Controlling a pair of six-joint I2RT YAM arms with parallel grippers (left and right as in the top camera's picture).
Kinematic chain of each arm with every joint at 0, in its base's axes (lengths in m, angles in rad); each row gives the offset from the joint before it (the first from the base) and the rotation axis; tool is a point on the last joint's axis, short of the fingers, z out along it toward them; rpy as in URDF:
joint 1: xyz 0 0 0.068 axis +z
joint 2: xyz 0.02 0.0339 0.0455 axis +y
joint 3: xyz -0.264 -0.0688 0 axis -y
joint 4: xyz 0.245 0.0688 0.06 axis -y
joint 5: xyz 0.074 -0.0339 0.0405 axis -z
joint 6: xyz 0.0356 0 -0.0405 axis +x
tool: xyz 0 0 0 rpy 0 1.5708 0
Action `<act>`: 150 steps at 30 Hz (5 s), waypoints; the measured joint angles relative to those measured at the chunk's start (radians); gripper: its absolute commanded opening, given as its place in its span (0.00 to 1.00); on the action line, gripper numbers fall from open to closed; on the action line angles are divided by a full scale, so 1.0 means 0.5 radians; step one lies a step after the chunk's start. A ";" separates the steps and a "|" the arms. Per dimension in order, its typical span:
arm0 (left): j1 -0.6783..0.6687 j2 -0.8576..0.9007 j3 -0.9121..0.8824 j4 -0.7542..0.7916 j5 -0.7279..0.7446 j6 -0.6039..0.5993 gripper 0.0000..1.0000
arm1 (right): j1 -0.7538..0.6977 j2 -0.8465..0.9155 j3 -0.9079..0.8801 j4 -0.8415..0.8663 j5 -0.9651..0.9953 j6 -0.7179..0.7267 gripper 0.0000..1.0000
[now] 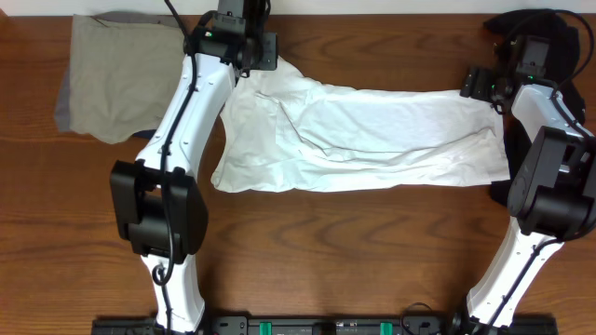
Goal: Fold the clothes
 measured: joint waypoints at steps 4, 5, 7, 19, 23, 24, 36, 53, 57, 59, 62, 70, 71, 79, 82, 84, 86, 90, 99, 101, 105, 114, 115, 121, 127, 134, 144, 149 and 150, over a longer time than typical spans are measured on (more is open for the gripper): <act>-0.014 0.067 0.000 0.028 0.019 -0.001 0.29 | 0.001 0.005 0.000 0.011 0.021 0.000 0.89; -0.016 0.092 0.000 0.027 0.025 -0.002 0.29 | 0.001 0.012 0.000 0.013 0.023 0.000 0.88; -0.022 0.134 0.000 0.027 0.040 -0.001 0.29 | 0.001 0.035 0.000 0.018 0.027 0.000 0.86; -0.025 0.185 0.000 0.019 0.053 -0.001 0.29 | 0.001 0.098 0.002 0.040 0.062 0.005 0.07; -0.025 0.185 0.000 0.002 0.054 -0.001 0.29 | 0.003 0.098 0.002 0.040 0.059 0.014 0.01; -0.025 0.185 0.000 -0.005 0.054 -0.001 0.29 | 0.004 0.098 0.002 0.038 0.058 0.014 0.01; -0.023 0.185 0.000 -0.201 0.054 -0.001 0.28 | 0.002 -0.076 0.032 -0.429 0.054 0.012 0.01; 0.101 0.185 0.000 -0.546 0.055 0.000 0.27 | 0.001 -0.558 0.013 -1.395 -0.009 0.030 0.02; 0.103 0.185 0.000 -0.547 0.105 0.037 0.27 | -0.011 -0.552 -0.095 -1.381 0.011 0.037 0.05; 0.102 0.185 0.000 -0.540 0.151 0.069 0.27 | -0.027 -0.541 -0.150 -1.359 0.015 0.047 0.24; 0.102 0.185 0.000 -0.503 0.187 0.084 0.27 | -0.053 -0.518 -0.208 -1.339 0.029 0.053 0.76; 0.064 0.185 0.000 -0.175 0.224 0.121 0.39 | -0.064 -0.508 -0.216 -1.325 0.027 0.051 0.84; 0.052 0.185 0.000 -0.130 0.227 0.121 0.40 | -0.064 -0.509 -0.216 -1.320 0.027 0.051 0.84; -0.018 0.228 0.000 0.074 0.249 0.130 0.47 | -0.063 -0.508 -0.216 -1.289 0.014 0.051 0.84; -0.015 0.301 0.000 0.055 0.249 0.188 0.49 | -0.063 -0.509 -0.216 -1.279 0.013 0.051 0.84; -0.014 0.362 0.000 0.000 0.249 0.275 0.50 | -0.063 -0.508 -0.216 -1.275 0.013 0.051 0.84; -0.014 0.405 0.000 -0.051 0.249 0.345 0.52 | -0.063 -0.509 -0.216 -1.274 0.013 0.051 0.84; -0.018 0.476 0.000 -0.150 0.257 0.565 0.56 | -0.062 -0.508 -0.216 -1.271 0.013 0.051 0.84; -0.072 0.481 0.000 -0.182 0.320 1.008 0.62 | -0.061 -0.508 -0.216 -1.278 0.012 0.051 0.84; -0.079 0.481 0.000 -0.176 0.326 1.070 0.63 | -0.060 -0.508 -0.216 -1.277 0.012 0.051 0.84; -0.079 0.481 0.000 -0.175 0.325 1.180 0.64 | -0.058 -0.509 -0.216 -1.277 0.011 0.051 0.84; -0.082 0.560 0.000 -0.085 0.325 1.321 0.62 | -0.058 -0.508 -0.216 -1.277 -0.027 0.051 0.84; -0.082 0.580 0.000 -0.077 0.325 1.324 0.57 | -0.058 -0.508 -0.216 -1.277 -0.027 0.051 0.84; -0.082 0.614 0.000 -0.033 0.324 1.342 0.23 | -0.058 -0.508 -0.216 -1.277 -0.032 0.051 0.84; -0.082 0.614 0.000 0.008 0.324 1.353 0.19 | -0.058 -0.508 -0.216 -1.277 -0.033 0.051 0.84; -0.082 0.614 0.000 0.013 0.310 1.344 0.19 | -0.058 -0.508 -0.216 -1.275 -0.033 0.051 0.84; -0.082 0.505 0.000 -0.112 0.217 1.239 0.08 | -0.058 -0.508 -0.216 -1.275 -0.034 0.051 0.84; -0.082 0.331 0.000 -0.209 0.209 1.096 0.07 | -0.058 -0.508 -0.216 -1.273 -0.034 0.051 0.83; -0.082 0.294 0.000 -0.243 0.209 1.057 0.07 | -0.058 -0.508 -0.216 -1.273 -0.034 0.051 0.84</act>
